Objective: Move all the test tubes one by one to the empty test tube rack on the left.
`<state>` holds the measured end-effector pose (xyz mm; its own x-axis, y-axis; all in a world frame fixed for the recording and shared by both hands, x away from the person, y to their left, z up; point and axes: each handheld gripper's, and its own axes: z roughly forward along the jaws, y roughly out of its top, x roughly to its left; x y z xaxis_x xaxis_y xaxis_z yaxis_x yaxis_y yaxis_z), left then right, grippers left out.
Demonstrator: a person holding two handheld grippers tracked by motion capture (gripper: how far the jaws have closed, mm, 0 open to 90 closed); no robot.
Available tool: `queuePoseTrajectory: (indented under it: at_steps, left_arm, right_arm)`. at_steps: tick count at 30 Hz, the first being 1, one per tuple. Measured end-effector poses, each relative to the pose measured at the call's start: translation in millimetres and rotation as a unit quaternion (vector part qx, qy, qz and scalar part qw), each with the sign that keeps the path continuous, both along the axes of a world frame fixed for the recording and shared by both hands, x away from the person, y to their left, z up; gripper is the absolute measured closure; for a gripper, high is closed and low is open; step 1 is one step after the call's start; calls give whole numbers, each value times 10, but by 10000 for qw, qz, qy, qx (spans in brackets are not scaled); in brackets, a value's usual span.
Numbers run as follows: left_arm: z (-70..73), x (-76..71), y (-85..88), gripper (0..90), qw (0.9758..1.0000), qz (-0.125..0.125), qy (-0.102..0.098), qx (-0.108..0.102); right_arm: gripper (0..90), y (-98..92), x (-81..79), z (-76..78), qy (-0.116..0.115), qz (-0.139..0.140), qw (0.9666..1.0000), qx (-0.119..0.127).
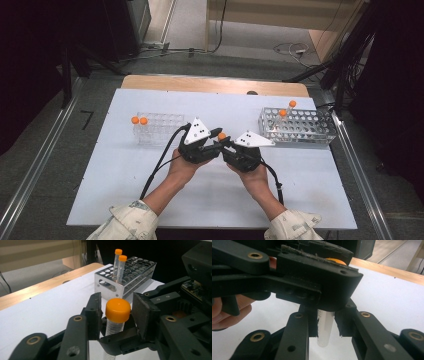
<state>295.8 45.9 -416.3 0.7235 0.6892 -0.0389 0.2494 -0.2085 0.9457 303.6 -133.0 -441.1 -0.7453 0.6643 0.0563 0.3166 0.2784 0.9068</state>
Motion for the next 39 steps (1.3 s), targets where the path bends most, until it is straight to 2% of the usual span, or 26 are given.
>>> queuePoseTrajectory:
  at_steps: [4,10,11,12,14,15,18,22,29,32,39]
  left_arm:
    - [-3,-11,-12,697,10000,38,-75,38]
    - [2,0,6,709,10000,39,-72,14]
    - [3,1,7,711,10000,50,-68,4]
    - [7,7,17,712,9999,71,-72,0]
    - [15,16,38,712,9999,119,-59,-19]
    - [21,20,51,712,9999,144,-59,-19]
    - [46,26,99,712,9998,206,-66,-50]
    - [106,55,201,713,9992,365,-79,-159]
    - [209,78,393,713,9982,563,-132,-174]
    - [269,96,543,713,9970,729,-151,-219]
    - [296,118,751,713,9949,958,-156,-261]
  right_arm:
    - [714,2,-5,-1,24,9,10000,-5]
    - [707,-1,-6,1,12,34,10000,33]
    - [670,-4,-6,1,12,74,10000,51]
    - [584,-6,-7,2,6,110,9999,59]
    - [335,-6,-2,8,59,43,9999,72]
    - [260,-11,6,9,67,-19,10000,63]
    - [178,-42,25,16,161,-154,9997,109]
    - [159,-74,35,29,166,-208,9995,161]
    - [159,-89,41,27,136,-249,9995,138]
    - [160,-91,44,18,142,-291,9994,87]
    - [160,-103,59,5,145,-340,9993,65]
